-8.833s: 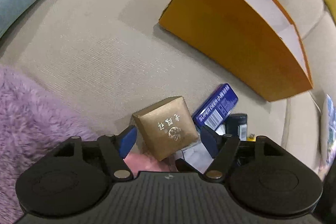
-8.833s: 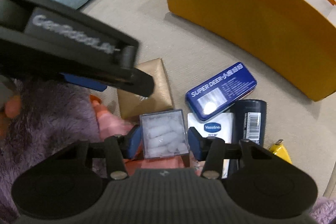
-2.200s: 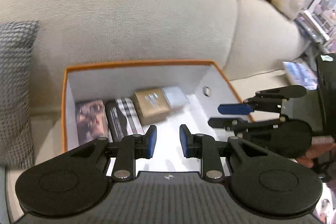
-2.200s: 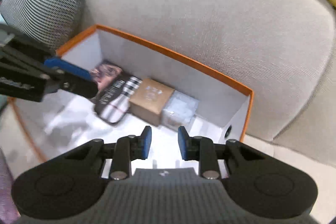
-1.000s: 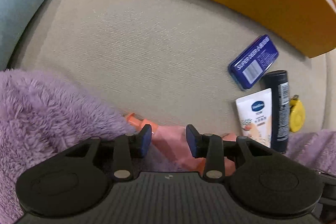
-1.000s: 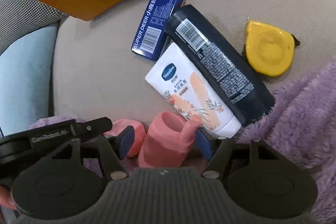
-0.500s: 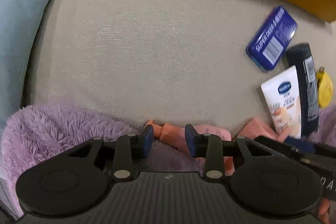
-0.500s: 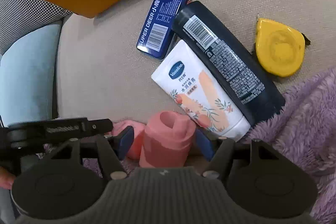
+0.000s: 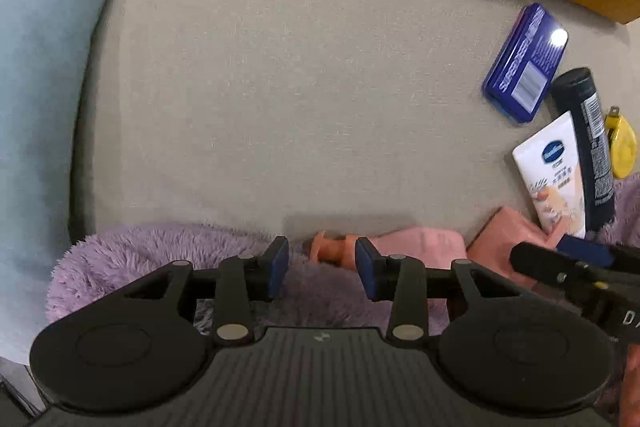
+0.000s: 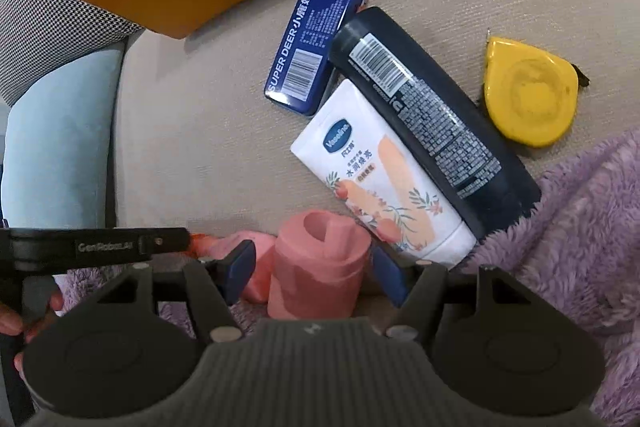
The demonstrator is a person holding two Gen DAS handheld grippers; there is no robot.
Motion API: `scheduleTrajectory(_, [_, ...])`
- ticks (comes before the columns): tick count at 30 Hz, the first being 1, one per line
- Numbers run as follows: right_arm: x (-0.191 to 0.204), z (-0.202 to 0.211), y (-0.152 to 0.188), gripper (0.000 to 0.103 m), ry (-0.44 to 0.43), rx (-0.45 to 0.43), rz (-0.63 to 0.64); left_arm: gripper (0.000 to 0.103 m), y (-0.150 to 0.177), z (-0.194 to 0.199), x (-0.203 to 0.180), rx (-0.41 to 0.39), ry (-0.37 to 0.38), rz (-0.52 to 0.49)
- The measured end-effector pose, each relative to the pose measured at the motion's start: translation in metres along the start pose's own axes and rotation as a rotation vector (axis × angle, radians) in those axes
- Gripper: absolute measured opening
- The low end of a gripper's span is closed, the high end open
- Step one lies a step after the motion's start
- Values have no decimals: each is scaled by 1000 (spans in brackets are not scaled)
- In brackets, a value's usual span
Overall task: Organize rigid objects
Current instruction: 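Move both tools back toward the remaining items on the sofa, then grasp the pink pump bottle with the left tool while the right grasps the pink cup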
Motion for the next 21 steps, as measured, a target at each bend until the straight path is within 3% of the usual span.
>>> scheduleTrajectory(4, [2,-2,1,66,4,-1,0,42,-13,-17,10,45,-34,-61])
scheduleTrajectory(9, [5,-2,2,61,10,-8,-11,18,-13,-32,-1,63,-83,-192])
scheduleTrajectory(12, [4,-3,3,54,25,-12,-5,4,-7,-24,-5,-16,-39,-202])
scheduleTrajectory(16, [8,1,1,54,28,-33,15,4,3,-5,1,-152,35,-162])
scheduleTrajectory(19, [22,10,-5,53,47,-73,89,5,2,14,-4,-239,113,-123])
scheduleTrajectory(21, [34,15,-11,53,68,-112,156,0,-5,25,-11,-295,142,-116])
Point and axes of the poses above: each gripper's, at about its wrist camera, not at the fingertips, and z roughly against the way its jaws point, x to its left, y to its underside, the point moved 5 cm from there along -z, roughly the way its jaws point, and after that the axes turned 6 degrees about z, right-handed, at the moved point
